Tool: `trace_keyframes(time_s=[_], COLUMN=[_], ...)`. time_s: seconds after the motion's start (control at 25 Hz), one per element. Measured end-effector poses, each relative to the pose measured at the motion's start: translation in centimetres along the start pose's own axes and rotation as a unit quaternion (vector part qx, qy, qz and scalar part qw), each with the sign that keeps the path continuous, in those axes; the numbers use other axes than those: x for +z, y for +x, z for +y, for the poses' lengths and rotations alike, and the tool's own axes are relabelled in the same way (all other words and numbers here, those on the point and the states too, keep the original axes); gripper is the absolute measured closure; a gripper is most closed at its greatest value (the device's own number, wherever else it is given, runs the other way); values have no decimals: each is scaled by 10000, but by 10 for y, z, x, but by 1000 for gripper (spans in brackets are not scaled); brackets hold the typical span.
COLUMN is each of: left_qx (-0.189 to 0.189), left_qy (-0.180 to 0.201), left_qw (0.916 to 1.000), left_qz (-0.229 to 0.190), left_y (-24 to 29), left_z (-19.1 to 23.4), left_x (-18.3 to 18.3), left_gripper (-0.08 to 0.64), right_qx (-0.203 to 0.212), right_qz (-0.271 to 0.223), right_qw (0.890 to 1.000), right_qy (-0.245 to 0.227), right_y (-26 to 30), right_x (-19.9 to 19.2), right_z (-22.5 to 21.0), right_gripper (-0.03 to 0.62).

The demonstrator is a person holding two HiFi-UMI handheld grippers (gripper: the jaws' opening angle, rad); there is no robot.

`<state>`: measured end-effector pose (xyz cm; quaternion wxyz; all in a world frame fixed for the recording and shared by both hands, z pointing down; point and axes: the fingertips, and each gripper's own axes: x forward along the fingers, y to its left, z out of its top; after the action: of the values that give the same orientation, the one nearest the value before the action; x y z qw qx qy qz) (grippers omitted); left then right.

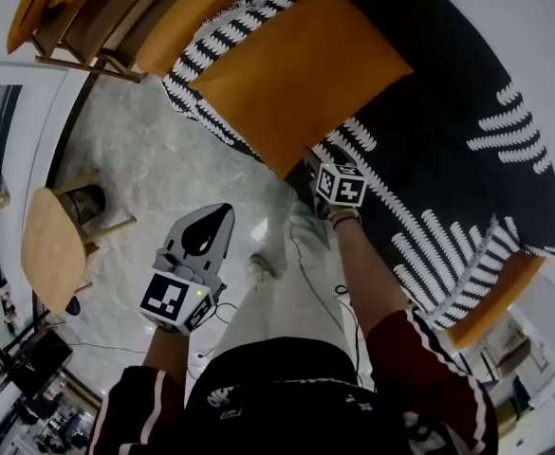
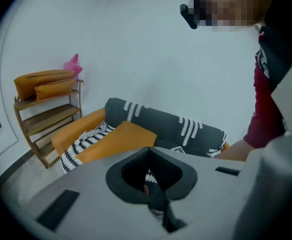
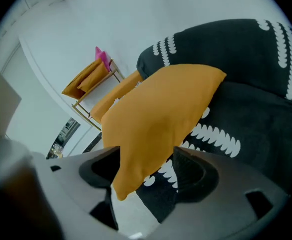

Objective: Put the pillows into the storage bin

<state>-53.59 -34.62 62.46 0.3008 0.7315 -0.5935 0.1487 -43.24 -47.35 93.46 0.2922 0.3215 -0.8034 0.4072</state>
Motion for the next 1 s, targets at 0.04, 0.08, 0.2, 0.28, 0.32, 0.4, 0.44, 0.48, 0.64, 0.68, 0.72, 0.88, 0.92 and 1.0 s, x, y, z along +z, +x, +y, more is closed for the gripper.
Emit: trace_keyframes(time_s=[0.04,0.08,0.2,0.28,0.32,0.4,0.44,0.48,0.64,0.68,0.72,0.88,0.92,1.0], left_qx=[4,5,-20,-35,-37,-46,-53,-61,-35,-15,2,12,14,15], left_qy=[-45,-89,-227,-290,-319,-364,-380,-395,-487,-516,-536,-548,-558,-578], left_qw=[10000,9998,9992,9988,9987,9984,9983,9982,9975,9972,9971,9970,9970,9970], left_qz=[83,162,328,384,402,422,433,446,519,541,547,555,542,517], left_y=[2,5,14,19,22,25,26,26,24,23,21,19,19,18], left_z=[0,1,2,3,4,6,6,6,9,10,11,13,12,12], left_x=[-7,-12,-27,-34,-37,-41,-42,-44,-50,-52,-54,-57,-57,-56], left_gripper=[558,558,558,558,558,558,558,558,558,558,558,558,558,558], right_qx=[53,118,345,484,546,670,773,914,1736,1957,2116,1895,1757,1537], right_qz=[20,39,94,98,80,34,8,-26,-365,-483,-566,-441,-383,-327], right_qw=[9999,9996,9972,9942,9924,9875,9840,9796,9535,9448,9377,9435,9471,9522], right_qy=[108,233,656,952,1103,1426,1605,1787,2436,2584,2697,2681,2660,2620], right_y=[8,15,35,47,52,60,62,63,60,59,60,77,81,86], right_x=[-3,-5,-13,-18,-19,-21,-21,-21,-12,-8,-4,-7,-8,-9], right_z=[-1,-2,-4,-6,-7,-8,-7,-5,12,17,20,17,14,12], right_gripper=[261,258,236,225,219,207,201,196,176,134,101,99,115,140])
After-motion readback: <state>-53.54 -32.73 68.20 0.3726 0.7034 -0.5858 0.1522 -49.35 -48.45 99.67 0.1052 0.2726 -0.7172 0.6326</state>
